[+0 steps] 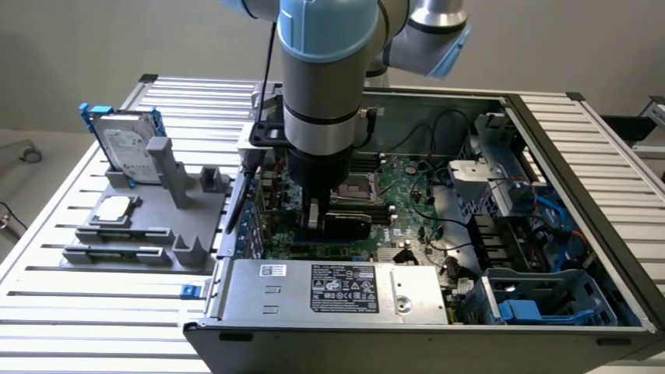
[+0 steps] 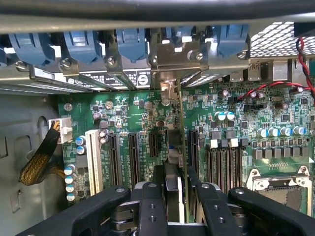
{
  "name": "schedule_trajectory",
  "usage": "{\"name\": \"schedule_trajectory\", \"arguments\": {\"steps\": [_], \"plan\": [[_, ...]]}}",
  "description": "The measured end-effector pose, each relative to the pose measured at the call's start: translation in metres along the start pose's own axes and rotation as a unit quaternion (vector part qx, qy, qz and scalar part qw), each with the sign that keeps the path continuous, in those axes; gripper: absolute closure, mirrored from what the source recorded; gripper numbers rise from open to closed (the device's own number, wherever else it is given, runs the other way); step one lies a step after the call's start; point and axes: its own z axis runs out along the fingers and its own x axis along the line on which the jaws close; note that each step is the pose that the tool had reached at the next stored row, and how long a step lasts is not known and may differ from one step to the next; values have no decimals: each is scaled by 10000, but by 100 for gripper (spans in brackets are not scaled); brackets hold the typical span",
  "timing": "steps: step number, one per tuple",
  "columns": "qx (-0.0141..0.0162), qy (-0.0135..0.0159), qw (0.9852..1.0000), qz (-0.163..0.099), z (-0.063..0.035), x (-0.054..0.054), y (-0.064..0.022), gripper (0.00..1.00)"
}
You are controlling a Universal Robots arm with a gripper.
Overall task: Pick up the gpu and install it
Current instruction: 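Insert the gpu into the slot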
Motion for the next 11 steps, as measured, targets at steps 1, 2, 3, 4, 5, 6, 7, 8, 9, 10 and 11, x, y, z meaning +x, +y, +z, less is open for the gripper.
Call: {"name": "schedule_trajectory", "arguments": {"steps": [1,2,3,4,5,6,7,8,9,10,11], "plan": [[0,1,10000,0,0,0,0,71],[0,1,10000,0,1,-1,0,71],[0,1,10000,0,1,-1,0,71],[0,2,10000,0,2,-2,0,71],[0,2,10000,0,3,-2,0,71],[0,2,10000,0,5,-2,0,71],[0,2,10000,0,8,-2,0,71],[0,2,10000,0,11,-2,0,71],[0,1,10000,0,14,-3,0,71],[0,1,10000,0,17,-3,0,71],[0,1,10000,0,20,-4,0,71]]}}
